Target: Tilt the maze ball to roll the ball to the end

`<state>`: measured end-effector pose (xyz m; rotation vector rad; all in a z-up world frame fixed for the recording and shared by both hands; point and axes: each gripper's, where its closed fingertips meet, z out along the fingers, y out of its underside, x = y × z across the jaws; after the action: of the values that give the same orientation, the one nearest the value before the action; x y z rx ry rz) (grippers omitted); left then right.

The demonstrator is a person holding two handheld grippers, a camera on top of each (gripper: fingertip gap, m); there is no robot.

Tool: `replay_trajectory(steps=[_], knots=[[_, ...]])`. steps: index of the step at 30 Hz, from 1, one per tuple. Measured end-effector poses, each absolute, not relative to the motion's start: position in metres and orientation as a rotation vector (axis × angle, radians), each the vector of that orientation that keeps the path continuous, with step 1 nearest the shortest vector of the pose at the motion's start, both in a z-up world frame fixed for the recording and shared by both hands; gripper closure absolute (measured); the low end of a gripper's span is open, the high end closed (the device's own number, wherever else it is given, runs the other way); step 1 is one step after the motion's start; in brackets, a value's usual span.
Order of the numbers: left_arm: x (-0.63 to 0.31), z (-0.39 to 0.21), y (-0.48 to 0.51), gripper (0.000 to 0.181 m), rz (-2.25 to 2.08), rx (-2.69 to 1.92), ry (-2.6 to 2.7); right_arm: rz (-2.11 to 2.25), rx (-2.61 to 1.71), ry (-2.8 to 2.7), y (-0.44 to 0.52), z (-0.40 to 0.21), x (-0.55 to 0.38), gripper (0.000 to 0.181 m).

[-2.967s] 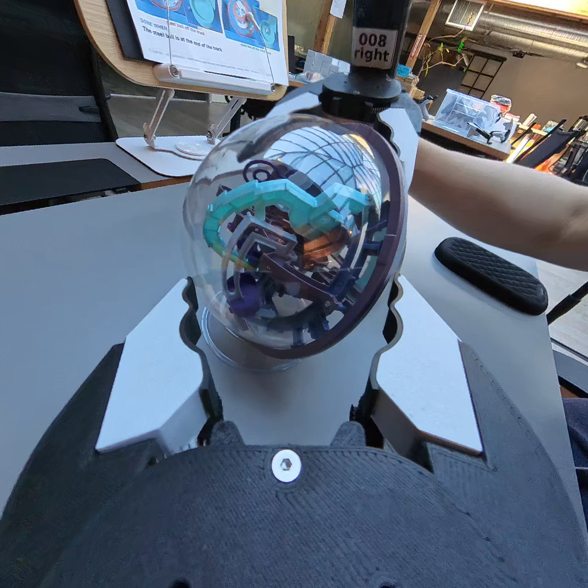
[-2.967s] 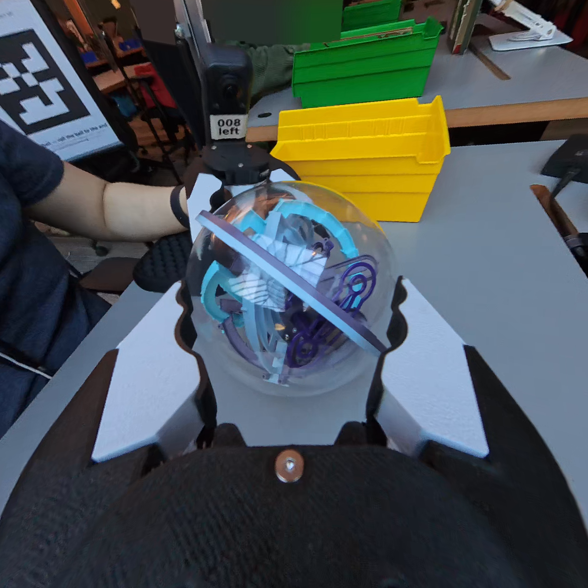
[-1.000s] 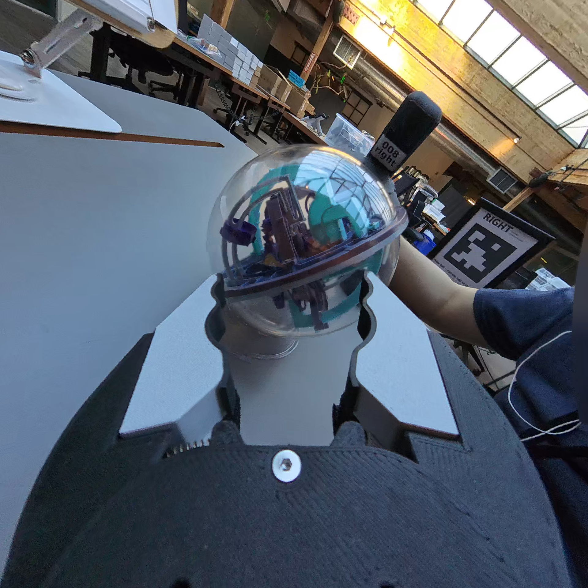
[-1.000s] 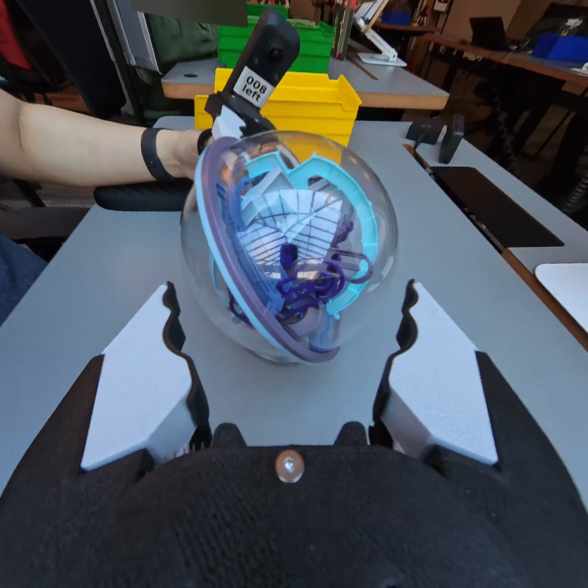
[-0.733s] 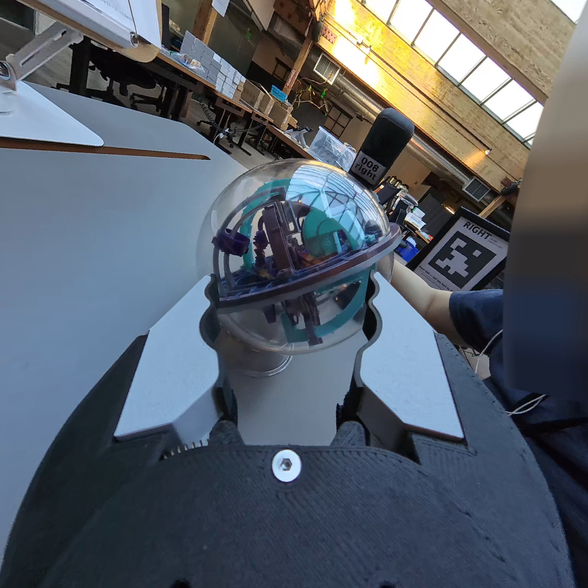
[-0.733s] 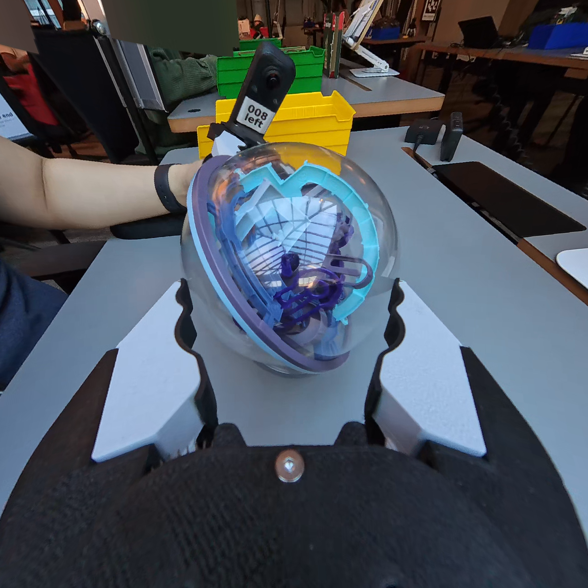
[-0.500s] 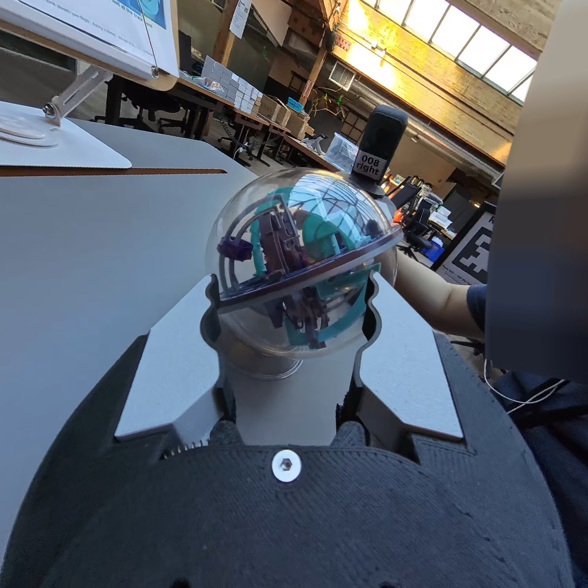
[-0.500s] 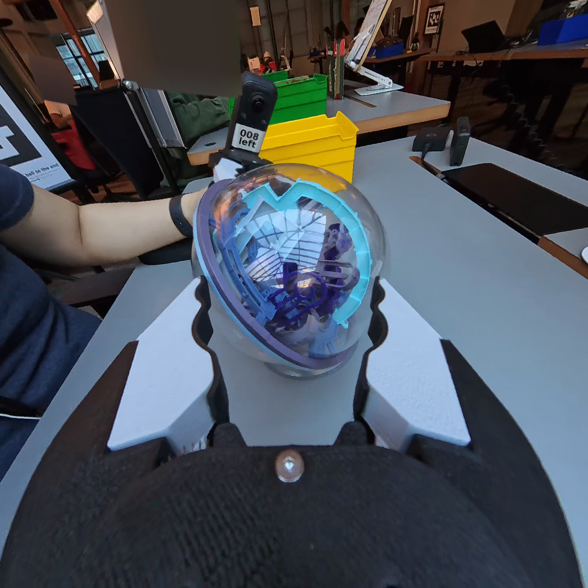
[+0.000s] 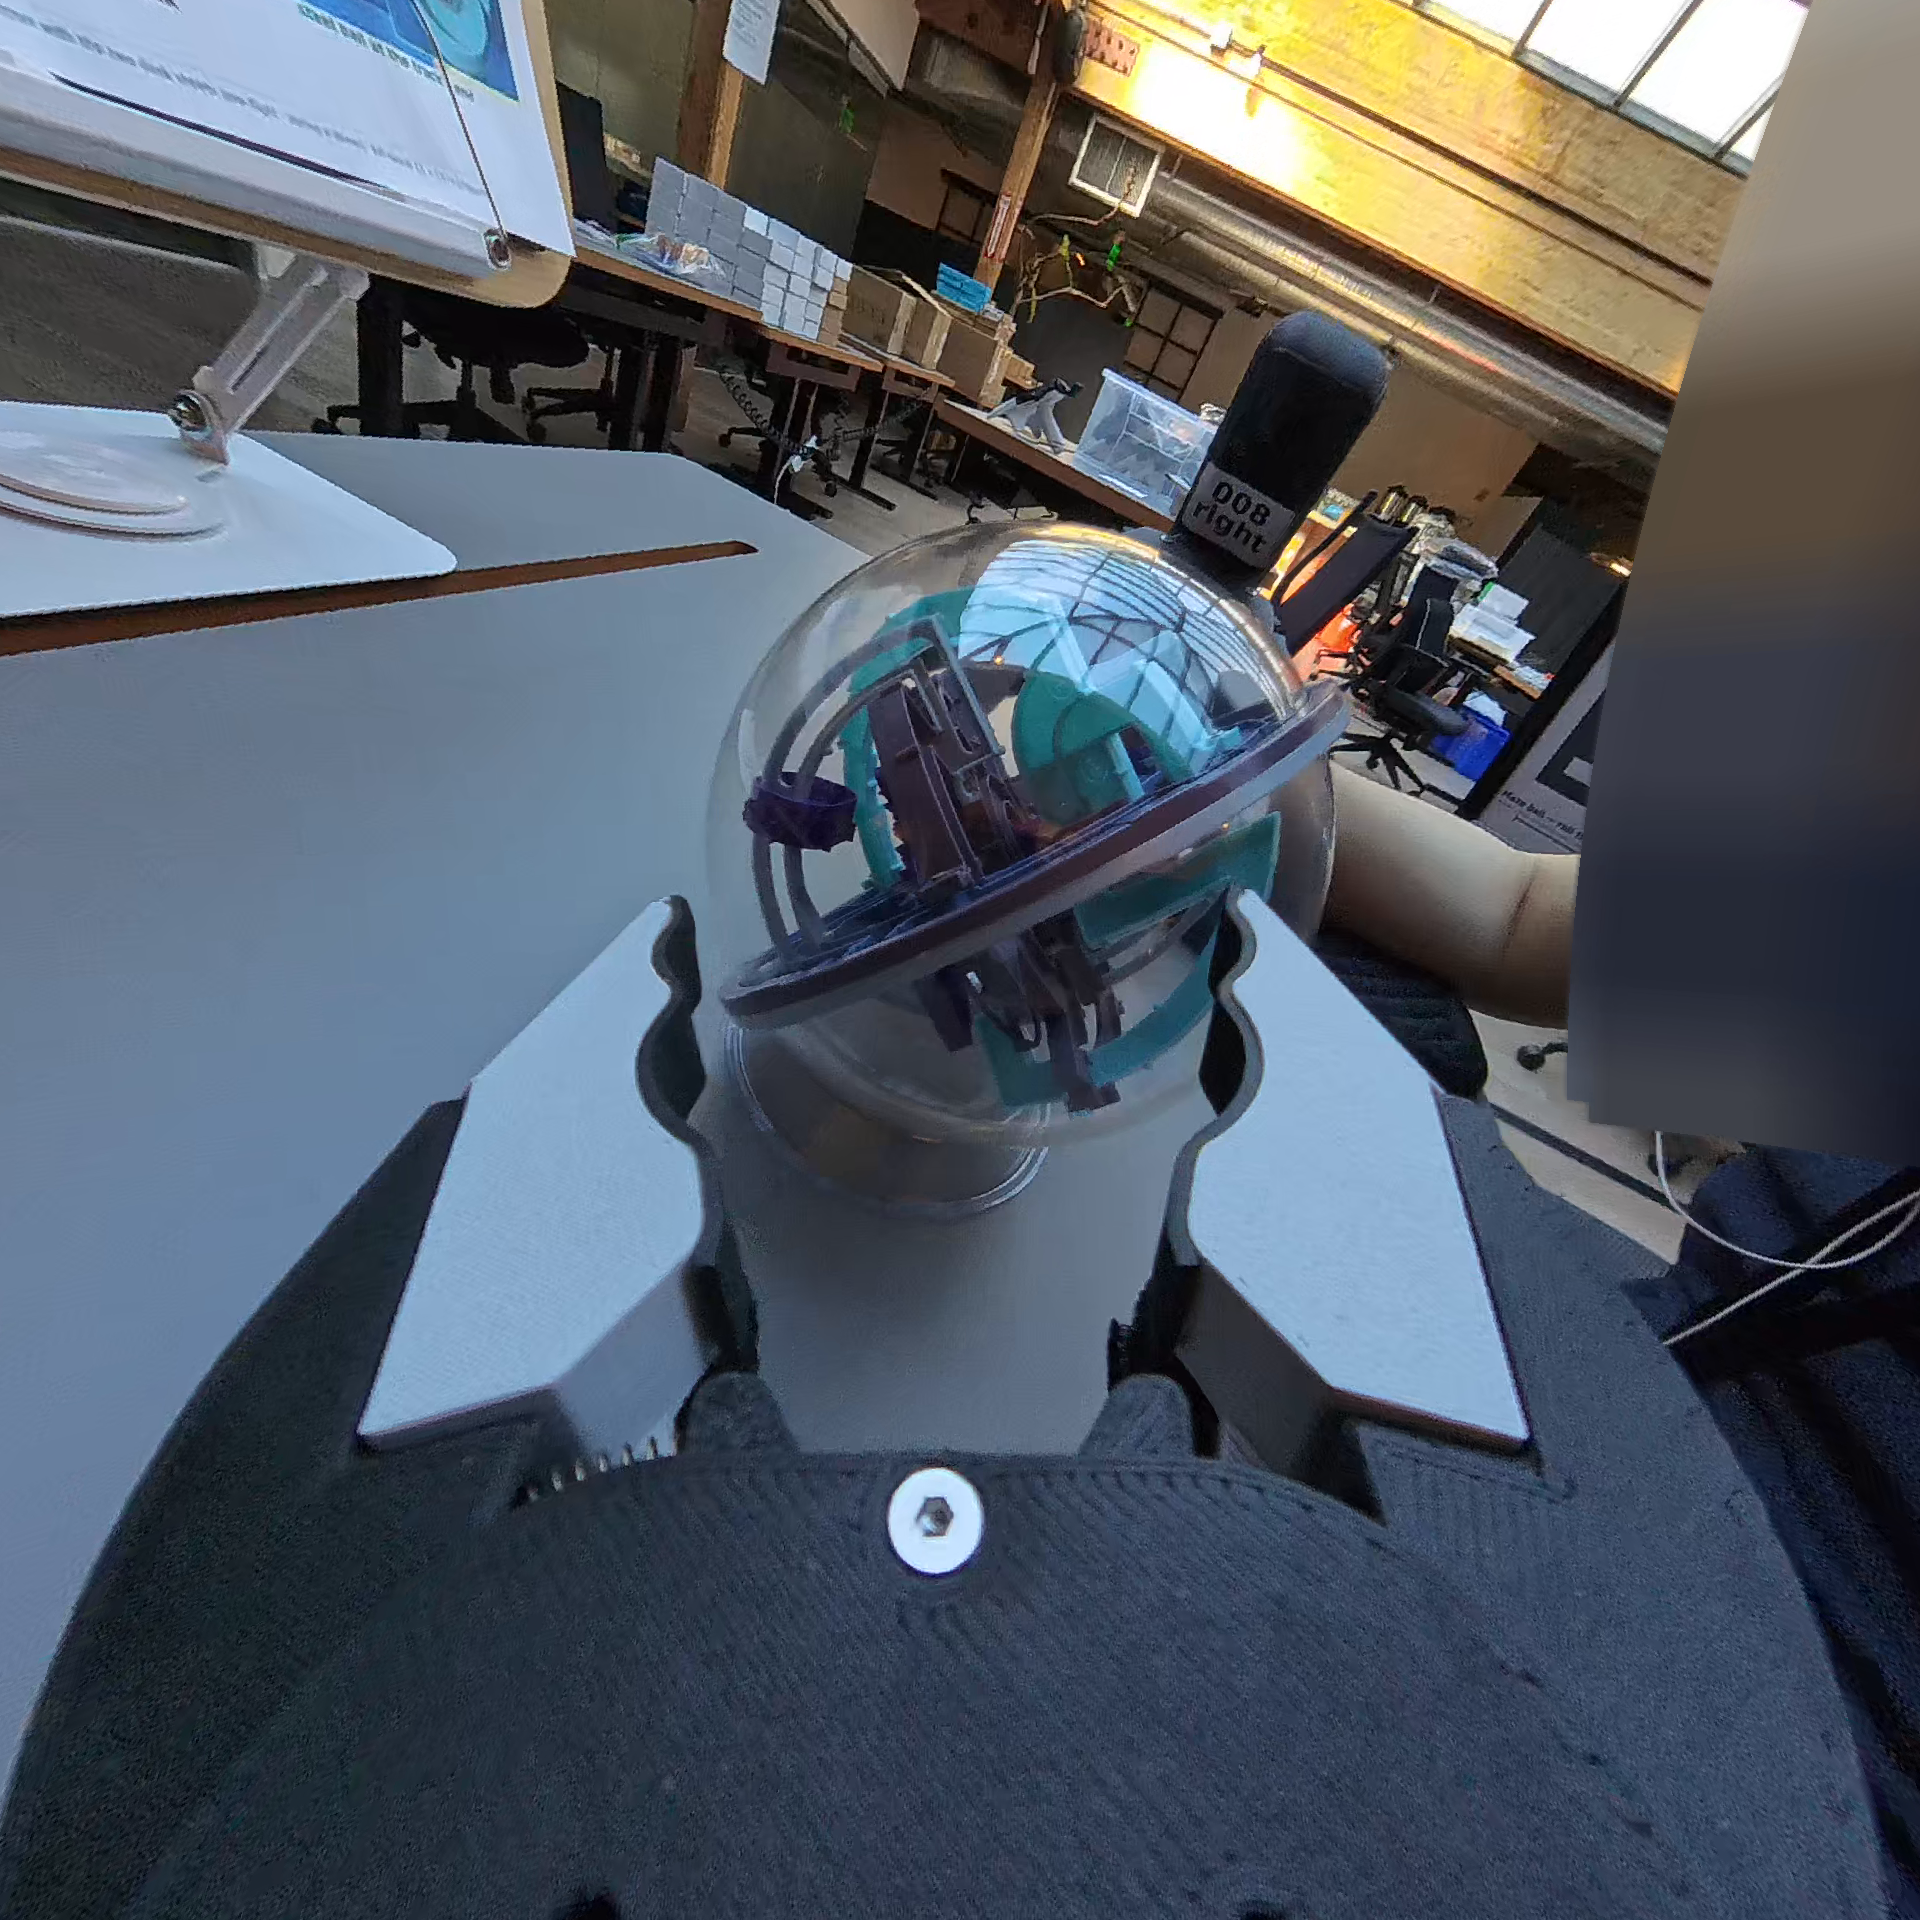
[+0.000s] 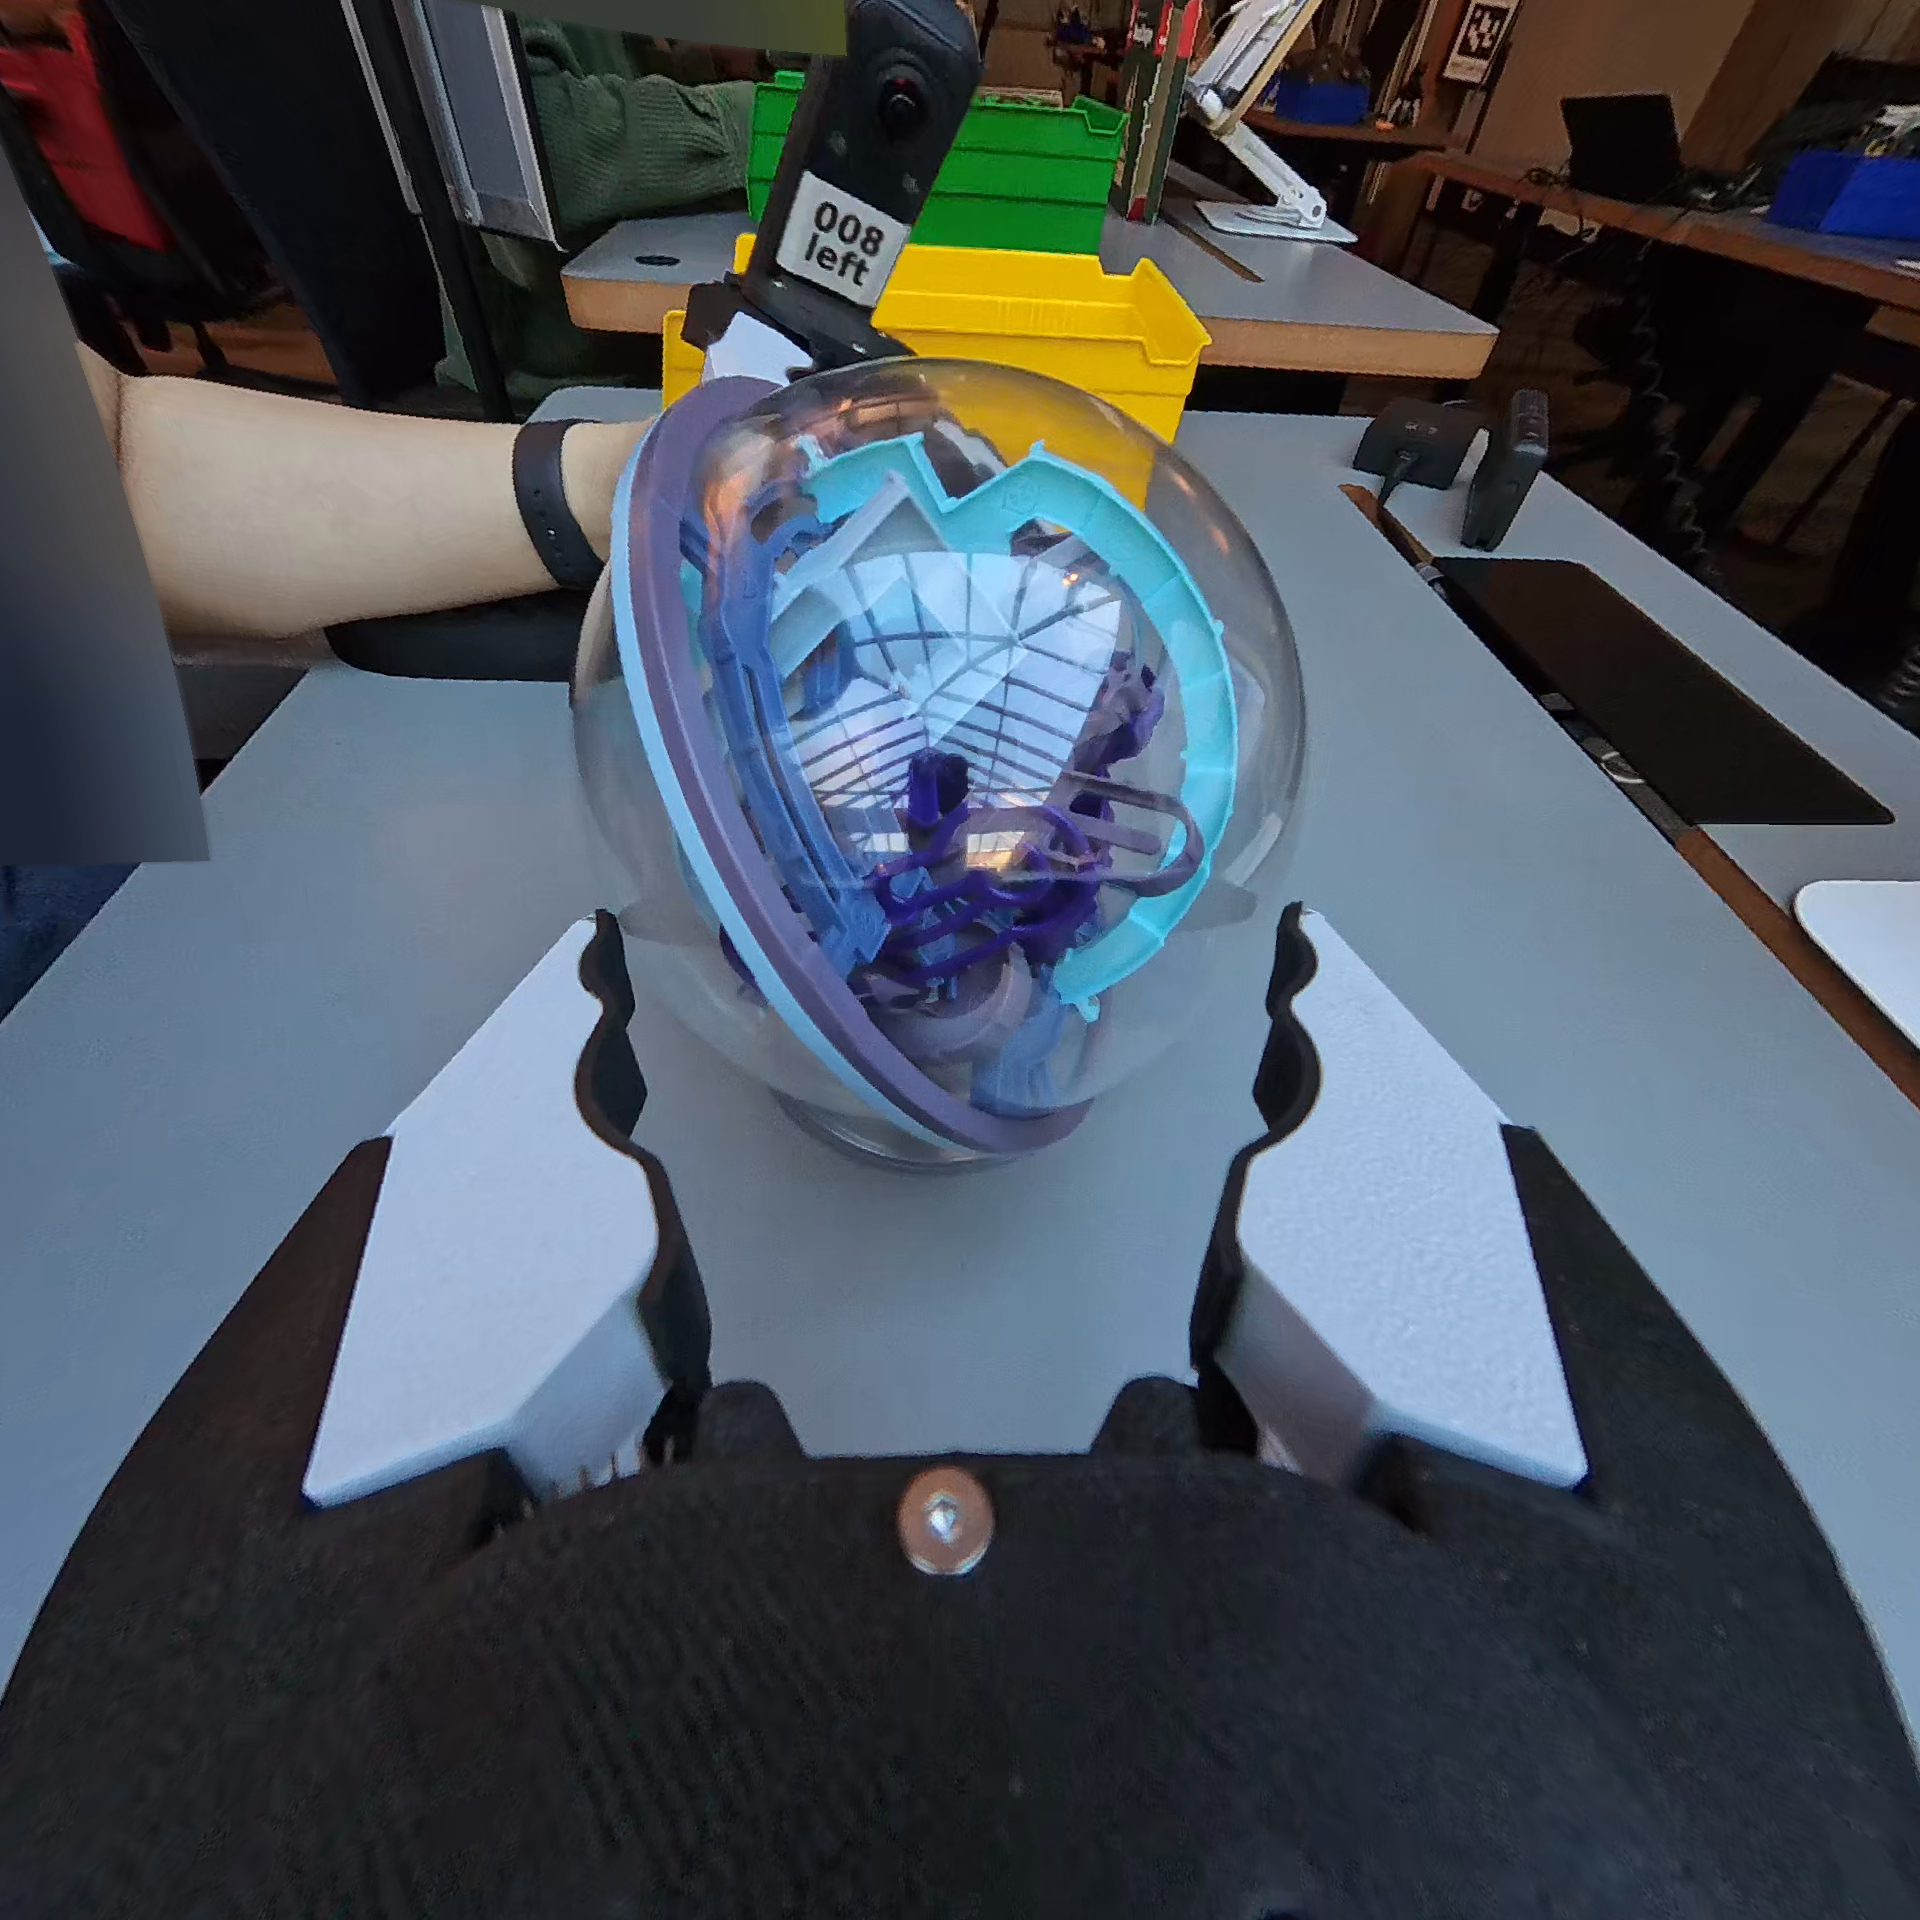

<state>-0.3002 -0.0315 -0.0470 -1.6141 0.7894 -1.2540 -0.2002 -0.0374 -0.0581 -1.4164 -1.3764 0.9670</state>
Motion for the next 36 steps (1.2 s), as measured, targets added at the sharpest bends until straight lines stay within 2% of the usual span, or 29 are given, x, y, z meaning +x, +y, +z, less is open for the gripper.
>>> replay_trajectory(steps=[12,18,27,36], knots=[[-0.288,-0.053,-0.041,0.081,-1.289,-1.604,0.885,1.035,-1.443,-1.345,-0.036,-0.064,-0.202,0.059],[-0.281,-0.054,-0.040,0.072,-1.283,-1.599,0.871,1.092,-1.466,-1.321,-0.035,-0.067,-0.201,0.059],[-0.279,-0.051,-0.039,0.068,-1.279,-1.612,0.825,1.086,-1.487,-1.302,-0.036,-0.069,-0.202,0.059],[-0.294,-0.063,-0.042,0.077,-1.249,-1.684,0.830,1.001,-1.465,-1.262,-0.038,-0.056,-0.203,0.062]])
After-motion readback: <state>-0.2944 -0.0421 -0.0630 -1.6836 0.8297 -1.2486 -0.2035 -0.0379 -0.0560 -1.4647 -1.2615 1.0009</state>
